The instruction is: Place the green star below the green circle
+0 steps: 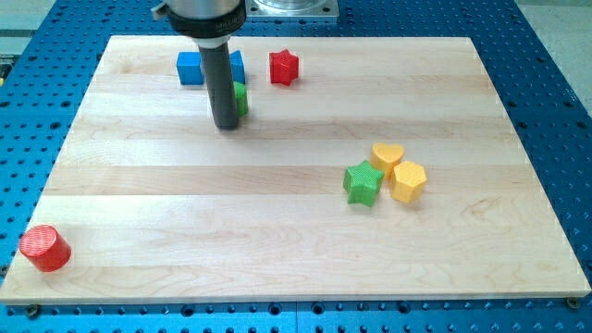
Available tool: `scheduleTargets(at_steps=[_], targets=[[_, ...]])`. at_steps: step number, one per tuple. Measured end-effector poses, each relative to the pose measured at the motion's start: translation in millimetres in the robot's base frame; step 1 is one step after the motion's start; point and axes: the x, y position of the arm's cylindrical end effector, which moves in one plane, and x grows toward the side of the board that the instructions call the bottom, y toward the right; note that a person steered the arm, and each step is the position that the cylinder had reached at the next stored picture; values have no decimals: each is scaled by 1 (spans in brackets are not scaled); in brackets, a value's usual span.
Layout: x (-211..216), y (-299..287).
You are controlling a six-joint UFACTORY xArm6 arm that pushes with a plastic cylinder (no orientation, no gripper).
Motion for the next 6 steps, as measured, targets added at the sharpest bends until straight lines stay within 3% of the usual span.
scheduleTargets(at_steps=[1, 4, 5, 6], targets=[[31, 11], [78, 303], [75, 332], [99, 379]])
